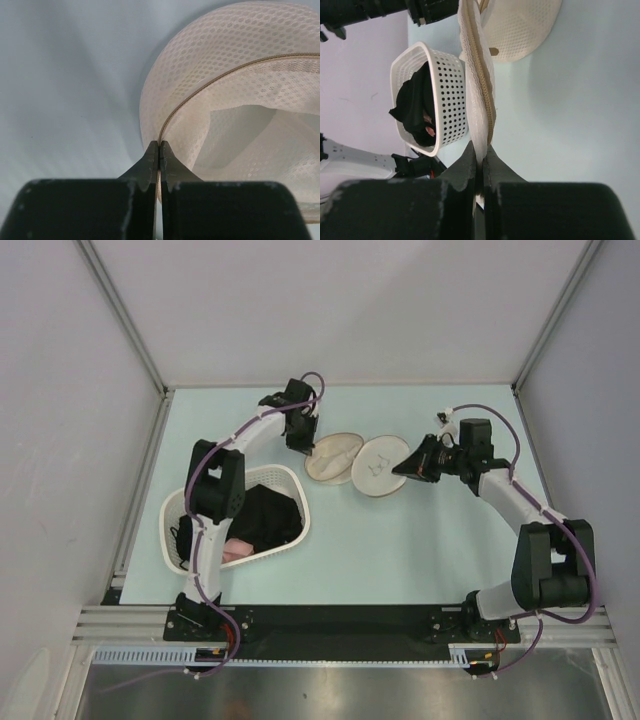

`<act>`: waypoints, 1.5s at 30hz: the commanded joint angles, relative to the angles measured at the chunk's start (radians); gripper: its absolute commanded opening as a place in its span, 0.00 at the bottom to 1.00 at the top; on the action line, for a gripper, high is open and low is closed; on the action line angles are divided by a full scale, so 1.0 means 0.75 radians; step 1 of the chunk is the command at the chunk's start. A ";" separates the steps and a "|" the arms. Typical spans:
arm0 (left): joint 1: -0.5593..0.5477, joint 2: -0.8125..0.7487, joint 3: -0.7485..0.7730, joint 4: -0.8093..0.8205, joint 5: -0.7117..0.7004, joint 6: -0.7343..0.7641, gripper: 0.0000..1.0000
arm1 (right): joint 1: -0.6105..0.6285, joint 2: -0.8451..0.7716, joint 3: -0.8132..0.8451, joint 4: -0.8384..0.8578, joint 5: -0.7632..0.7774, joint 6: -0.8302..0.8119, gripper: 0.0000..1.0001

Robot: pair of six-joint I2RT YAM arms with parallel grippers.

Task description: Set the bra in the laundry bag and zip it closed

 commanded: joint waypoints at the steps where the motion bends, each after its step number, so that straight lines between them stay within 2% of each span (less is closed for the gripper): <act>1: -0.009 -0.193 -0.031 0.036 -0.027 -0.017 0.00 | 0.074 -0.086 0.113 -0.131 0.184 -0.017 0.00; 2: -0.015 -0.221 -0.019 0.000 -0.029 -0.017 0.00 | 0.102 -0.092 0.153 -0.284 0.373 -0.050 0.00; 5: -0.028 -0.326 0.055 -0.102 0.003 -0.033 0.00 | 0.201 -0.135 0.239 -0.406 0.627 -0.073 0.00; 8: -0.042 -0.375 0.176 -0.243 -0.004 -0.037 0.00 | 0.260 -0.169 0.318 -0.475 0.730 -0.044 0.00; 10: -0.042 -0.424 0.184 -0.266 -0.009 -0.062 0.00 | 0.303 -0.216 0.351 -0.486 0.755 -0.015 0.00; 14: -0.030 -0.381 0.245 -0.329 -0.074 -0.080 0.00 | 0.334 -0.298 0.482 -0.492 0.769 0.009 0.00; 17: -0.020 -0.342 0.339 -0.348 -0.046 -0.113 0.00 | 0.265 -0.268 0.552 -0.551 0.718 -0.019 0.00; 24: 0.038 -0.295 0.380 -0.295 0.020 -0.193 0.00 | 0.193 -0.020 0.752 -0.719 0.682 -0.246 0.01; 29: 0.068 -0.291 0.276 -0.207 0.055 -0.222 0.00 | 0.182 0.104 0.752 -0.615 0.598 -0.359 0.02; 33: 0.070 -0.314 0.119 -0.042 0.051 -0.275 0.00 | 0.186 0.221 0.766 -0.455 0.410 -0.383 0.04; 39: 0.093 -0.242 0.174 -0.002 0.034 -0.307 0.01 | 0.201 0.393 0.891 -0.555 0.444 -0.435 0.12; 42: 0.105 -0.213 0.212 0.006 0.010 -0.293 0.17 | 0.182 0.405 0.877 -0.549 0.491 -0.416 0.14; 44: 0.115 -0.213 0.239 -0.008 -0.043 -0.281 0.30 | 0.156 0.419 0.873 -0.531 0.491 -0.388 0.23; 45: 0.122 -0.238 0.262 -0.037 -0.062 -0.273 0.43 | 0.144 0.444 0.891 -0.525 0.493 -0.379 0.27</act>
